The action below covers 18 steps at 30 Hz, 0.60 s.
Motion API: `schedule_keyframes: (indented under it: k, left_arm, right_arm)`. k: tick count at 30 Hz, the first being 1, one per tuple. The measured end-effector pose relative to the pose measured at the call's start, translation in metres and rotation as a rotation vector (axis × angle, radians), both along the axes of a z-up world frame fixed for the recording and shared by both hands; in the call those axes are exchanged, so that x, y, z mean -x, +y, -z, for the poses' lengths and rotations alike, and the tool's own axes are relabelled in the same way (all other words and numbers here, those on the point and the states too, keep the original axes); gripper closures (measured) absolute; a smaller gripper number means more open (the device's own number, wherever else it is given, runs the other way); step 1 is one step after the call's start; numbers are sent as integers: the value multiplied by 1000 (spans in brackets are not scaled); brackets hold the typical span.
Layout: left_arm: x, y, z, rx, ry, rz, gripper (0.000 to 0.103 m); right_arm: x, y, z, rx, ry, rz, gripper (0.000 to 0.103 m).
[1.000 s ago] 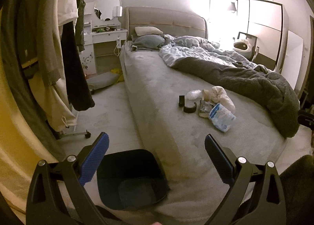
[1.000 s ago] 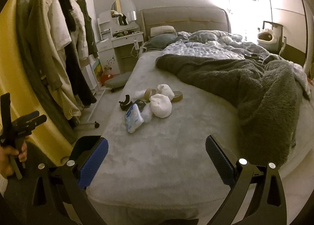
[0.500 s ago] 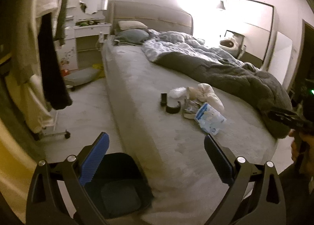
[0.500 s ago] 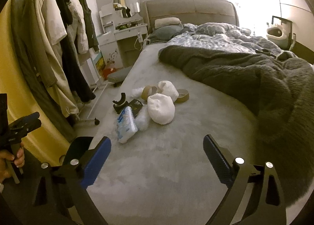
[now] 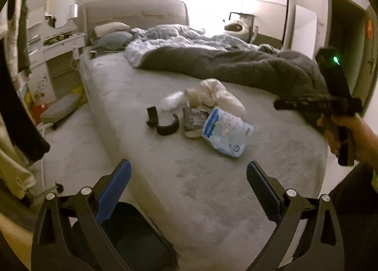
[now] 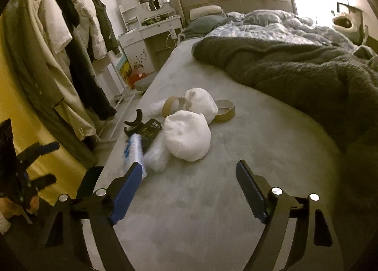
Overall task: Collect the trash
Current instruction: 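Move the left tool to the blue-white pack while the right tool approaches the white cloth ball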
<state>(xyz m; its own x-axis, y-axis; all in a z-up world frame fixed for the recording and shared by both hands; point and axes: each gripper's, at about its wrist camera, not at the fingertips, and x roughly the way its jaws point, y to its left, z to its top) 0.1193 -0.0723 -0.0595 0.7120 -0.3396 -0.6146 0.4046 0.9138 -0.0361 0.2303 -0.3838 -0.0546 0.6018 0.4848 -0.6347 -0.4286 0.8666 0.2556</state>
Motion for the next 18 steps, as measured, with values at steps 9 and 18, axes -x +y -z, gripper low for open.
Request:
schedule_keyframes:
  k: [9,18]
  left_arm:
    - [-21,-22,17,-2,40,134,3]
    - [-45,-38,29,-1,44,220,4]
  right_arm:
    - [-36,20,13,32,28,-66,21]
    - [-65,31,20,9,76,-110,21]
